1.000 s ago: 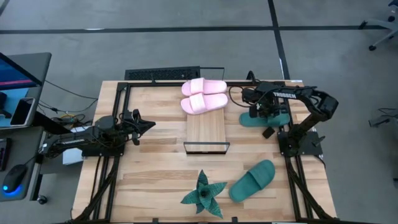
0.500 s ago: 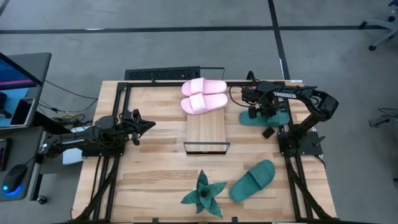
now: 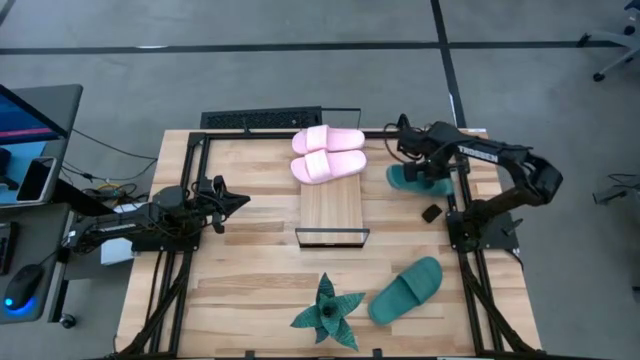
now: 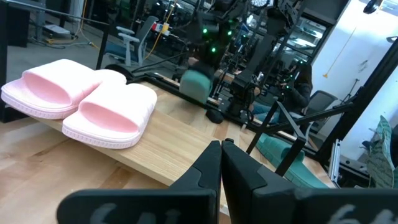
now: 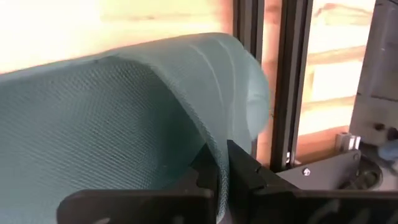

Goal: Pick and place slides into the shelf
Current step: Put the top green slipper on the shelf

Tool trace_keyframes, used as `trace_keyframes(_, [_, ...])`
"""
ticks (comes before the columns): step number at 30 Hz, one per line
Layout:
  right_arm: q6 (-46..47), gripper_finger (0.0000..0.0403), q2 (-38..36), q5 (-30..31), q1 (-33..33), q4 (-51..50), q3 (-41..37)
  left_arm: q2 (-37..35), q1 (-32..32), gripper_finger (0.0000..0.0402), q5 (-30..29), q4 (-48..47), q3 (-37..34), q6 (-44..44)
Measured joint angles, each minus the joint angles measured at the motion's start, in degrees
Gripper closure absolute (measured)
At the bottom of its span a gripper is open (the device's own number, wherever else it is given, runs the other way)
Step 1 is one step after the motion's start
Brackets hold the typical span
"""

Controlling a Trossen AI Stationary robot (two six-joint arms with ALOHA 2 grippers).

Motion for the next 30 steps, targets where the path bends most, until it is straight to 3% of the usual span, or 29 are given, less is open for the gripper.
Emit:
trace_keyframes(8, [-2.76,0.0402,-3.87,-0.59,0.09,-0.84,5.93,-0.01,0.01,0.0401,0.00,-0.01,0.00,0.01])
trace_keyframes(18, [-5.53,0.0402,-3.95,-6.46,0.37,-6.35,16.14,0.01,-0.01,0.0401,0.00,0.00,0.01,0.00])
trace_keyframes(23, [-5.64,0.0403,0.49,-7.43,3.09,-12.34,21.18,0.01,0.00,0.0401,0.00,-0.01,0.00,0.00])
trace_keyframes(30, [-7.07,0.0403,10.05,-10.76,7.79,-12.38,28.69,0.00,0.01,0.0401,0.00,-0.01,0.00,0.01])
